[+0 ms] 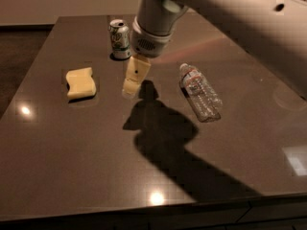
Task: Pick sponge
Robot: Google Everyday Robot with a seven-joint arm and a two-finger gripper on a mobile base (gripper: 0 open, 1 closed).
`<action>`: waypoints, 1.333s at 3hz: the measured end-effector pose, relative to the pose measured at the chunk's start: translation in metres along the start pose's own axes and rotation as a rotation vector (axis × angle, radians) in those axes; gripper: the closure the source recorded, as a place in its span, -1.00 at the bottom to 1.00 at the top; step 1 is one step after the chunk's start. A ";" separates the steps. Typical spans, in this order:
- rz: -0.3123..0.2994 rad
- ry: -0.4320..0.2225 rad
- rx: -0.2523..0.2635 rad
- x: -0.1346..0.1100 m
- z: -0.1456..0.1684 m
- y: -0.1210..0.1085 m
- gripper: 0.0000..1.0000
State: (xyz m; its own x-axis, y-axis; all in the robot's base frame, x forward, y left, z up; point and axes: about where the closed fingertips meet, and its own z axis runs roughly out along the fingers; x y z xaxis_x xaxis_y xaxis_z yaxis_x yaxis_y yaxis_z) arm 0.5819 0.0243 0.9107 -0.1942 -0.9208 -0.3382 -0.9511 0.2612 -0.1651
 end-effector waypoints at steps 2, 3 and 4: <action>-0.041 -0.031 -0.023 -0.047 0.049 0.002 -1.00; -0.047 -0.037 -0.056 -0.065 0.070 0.004 -1.00; -0.059 -0.045 -0.093 -0.085 0.087 0.007 -1.00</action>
Offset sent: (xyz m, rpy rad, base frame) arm 0.0316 0.0921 -0.0475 0.0471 0.0124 0.0799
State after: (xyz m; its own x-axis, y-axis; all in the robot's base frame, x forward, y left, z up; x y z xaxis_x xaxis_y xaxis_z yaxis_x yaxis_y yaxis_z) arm 0.6132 0.1298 0.8578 -0.1279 -0.9194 -0.3720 -0.9791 0.1768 -0.1005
